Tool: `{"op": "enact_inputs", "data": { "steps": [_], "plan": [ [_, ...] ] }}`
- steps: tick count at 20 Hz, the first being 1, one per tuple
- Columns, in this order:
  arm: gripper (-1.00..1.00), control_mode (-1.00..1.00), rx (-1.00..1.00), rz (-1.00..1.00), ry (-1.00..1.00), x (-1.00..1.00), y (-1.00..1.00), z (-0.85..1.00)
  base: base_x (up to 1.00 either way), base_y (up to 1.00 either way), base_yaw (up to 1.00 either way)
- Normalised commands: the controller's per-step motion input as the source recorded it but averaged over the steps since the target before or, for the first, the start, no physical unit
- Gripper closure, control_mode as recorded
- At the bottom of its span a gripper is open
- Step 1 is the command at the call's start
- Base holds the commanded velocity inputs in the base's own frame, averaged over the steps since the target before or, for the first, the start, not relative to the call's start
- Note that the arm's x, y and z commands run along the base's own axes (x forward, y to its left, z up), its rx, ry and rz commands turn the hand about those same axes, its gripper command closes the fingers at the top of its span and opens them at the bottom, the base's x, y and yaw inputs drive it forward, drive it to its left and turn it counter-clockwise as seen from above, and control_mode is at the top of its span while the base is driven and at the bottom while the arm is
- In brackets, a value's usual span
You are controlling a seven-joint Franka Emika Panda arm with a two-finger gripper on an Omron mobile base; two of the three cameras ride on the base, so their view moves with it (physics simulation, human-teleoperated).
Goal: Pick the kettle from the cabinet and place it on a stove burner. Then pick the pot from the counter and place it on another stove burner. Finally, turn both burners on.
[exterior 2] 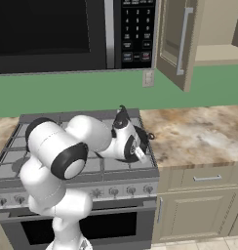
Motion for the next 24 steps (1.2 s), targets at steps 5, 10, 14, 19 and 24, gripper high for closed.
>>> {"op": "enact_inputs", "data": {
  "steps": [5,10,14,19,24],
  "plan": [
    [-1.00,-1.00,0.01,-0.03,0.00,-0.13,-0.18,0.00,0.00,0.00,0.00],
    [-1.00,-1.00,0.00,0.00,0.00,-0.11,-0.04,0.07,0.00,0.00,0.00],
    [-1.00,-1.00,0.00,0.00,0.00,-0.15,0.00,0.29,0.00,0.00,0.00],
    [-1.00,-1.00,0.00,-0.01,0.00,-0.16,0.00,0.38,0.00,0.00,0.00],
    [-1.00,-1.00,0.00,-0.01,0.00,-0.28,0.00,0.34,0.00,0.00,0.00]
  ]
}}
